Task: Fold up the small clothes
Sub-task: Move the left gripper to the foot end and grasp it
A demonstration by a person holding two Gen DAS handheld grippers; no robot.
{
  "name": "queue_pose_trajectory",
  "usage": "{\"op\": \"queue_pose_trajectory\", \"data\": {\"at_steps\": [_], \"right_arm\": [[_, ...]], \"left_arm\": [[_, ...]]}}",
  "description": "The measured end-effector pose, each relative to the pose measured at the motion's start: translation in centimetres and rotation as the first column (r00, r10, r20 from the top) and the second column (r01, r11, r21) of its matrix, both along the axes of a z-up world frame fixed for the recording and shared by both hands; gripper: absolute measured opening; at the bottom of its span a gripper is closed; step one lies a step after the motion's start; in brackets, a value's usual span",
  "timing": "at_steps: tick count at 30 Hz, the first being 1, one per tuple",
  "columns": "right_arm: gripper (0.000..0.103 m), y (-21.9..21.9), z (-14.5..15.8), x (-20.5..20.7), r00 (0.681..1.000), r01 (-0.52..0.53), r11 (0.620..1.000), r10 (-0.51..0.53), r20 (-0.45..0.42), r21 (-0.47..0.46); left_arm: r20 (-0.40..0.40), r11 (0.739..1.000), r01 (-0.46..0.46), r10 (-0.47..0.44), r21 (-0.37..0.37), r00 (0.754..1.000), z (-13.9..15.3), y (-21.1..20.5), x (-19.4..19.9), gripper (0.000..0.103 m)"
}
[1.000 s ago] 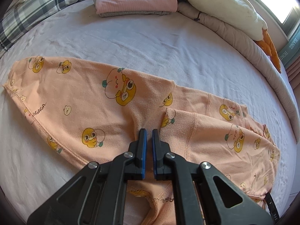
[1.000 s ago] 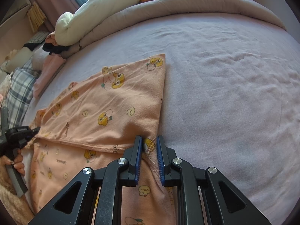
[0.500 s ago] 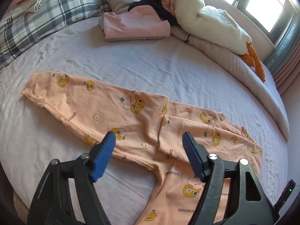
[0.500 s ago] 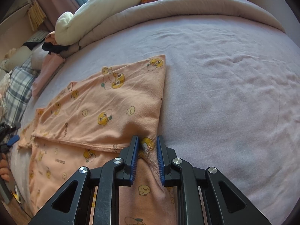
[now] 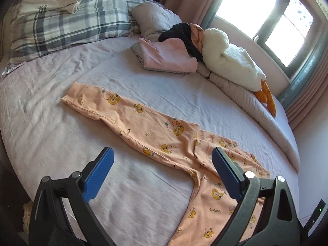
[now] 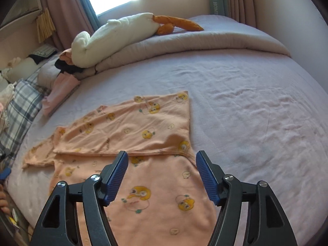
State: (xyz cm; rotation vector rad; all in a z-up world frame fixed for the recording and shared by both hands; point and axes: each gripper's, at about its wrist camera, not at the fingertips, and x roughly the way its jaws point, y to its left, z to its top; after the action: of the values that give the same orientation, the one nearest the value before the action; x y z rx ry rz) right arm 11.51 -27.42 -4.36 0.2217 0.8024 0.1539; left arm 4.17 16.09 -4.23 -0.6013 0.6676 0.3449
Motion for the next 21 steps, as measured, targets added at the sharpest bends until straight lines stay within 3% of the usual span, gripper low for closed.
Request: {"op": "queue_pose_trajectory", "data": {"at_steps": [6, 12, 21], "right_arm": [[0.081, 2.2, 3.8, -2.4, 0.994, 0.020, 0.996, -0.029, 0.108, 0.085], [0.082, 4.6, 4.0, -2.9, 0.986, 0.103, 0.992, -0.111, 0.123, 0.077], [0.082, 6.7, 3.4, -3.2, 0.987, 0.124, 0.992, -0.127, 0.098, 0.036]], "left_arm": [[0.002, 0.984, -0.144, 0.145, -0.109, 0.989, -1.8, 5.3, -1.9, 0.097], [-0.020, 0.921, -0.287, 0.292, -0.262, 0.956, -4.9, 11.1, -3.0, 0.096], [-0.073, 0.832, -0.361, 0.365, -0.420, 0.928, -9.1, 16.0, -1.7, 0.090]]}}
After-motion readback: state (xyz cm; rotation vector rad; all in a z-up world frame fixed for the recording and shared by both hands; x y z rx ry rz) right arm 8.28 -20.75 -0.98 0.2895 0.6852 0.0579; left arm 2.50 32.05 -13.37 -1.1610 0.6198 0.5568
